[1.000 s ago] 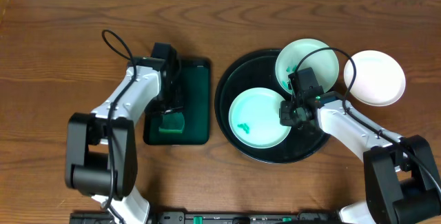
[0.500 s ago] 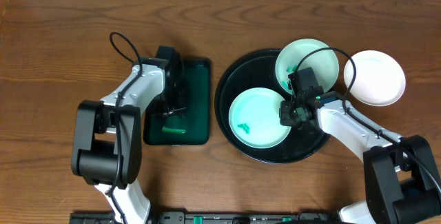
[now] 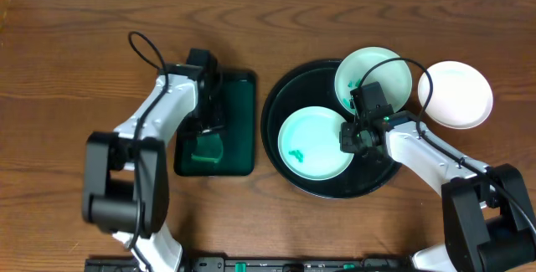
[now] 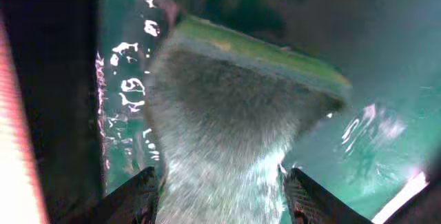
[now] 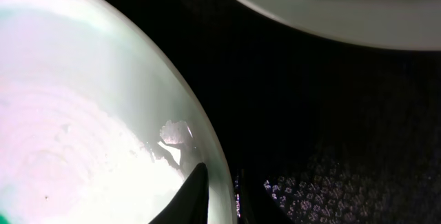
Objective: Clean dirty plates on tray and stack at the side
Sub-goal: 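Move the left gripper over the green tray and grasp the green sponge, then lift the green sponge out of the green tray with left gripper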
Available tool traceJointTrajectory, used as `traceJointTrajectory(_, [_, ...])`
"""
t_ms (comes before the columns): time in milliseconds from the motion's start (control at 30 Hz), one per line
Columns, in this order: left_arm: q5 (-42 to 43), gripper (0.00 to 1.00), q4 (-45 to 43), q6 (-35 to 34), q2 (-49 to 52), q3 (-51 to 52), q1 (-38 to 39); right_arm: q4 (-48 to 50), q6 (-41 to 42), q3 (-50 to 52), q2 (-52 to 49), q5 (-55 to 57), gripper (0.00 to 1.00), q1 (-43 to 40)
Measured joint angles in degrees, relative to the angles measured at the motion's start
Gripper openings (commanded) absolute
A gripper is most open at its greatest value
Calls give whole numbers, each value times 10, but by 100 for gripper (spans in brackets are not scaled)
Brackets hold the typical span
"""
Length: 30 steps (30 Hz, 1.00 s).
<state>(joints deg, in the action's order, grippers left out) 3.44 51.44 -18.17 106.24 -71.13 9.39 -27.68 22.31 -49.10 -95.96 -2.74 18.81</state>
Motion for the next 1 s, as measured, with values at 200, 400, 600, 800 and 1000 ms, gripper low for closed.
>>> traceJointTrajectory(200, [-6, 61, 2, 0, -40, -5, 0, 0, 0, 0, 0, 0, 15, 0])
traceJointTrajectory(400, [-6, 54, -39, -2, -40, 41, 0, 0, 0, 0, 0, 0, 15, 0])
traceJointTrajectory(600, [11, 45, -118, -7, -39, 108, 0, 0, 0, 0, 0, 0, 15, 0])
traceJointTrajectory(800, [14, 14, -137, -14, -39, 123, 0, 0, 0, 0, 0, 0, 15, 0])
traceJointTrajectory(1000, [18, 7, -127, -13, -53, 122, 0, 1, 0, 0, 0, 0, 15, 0])
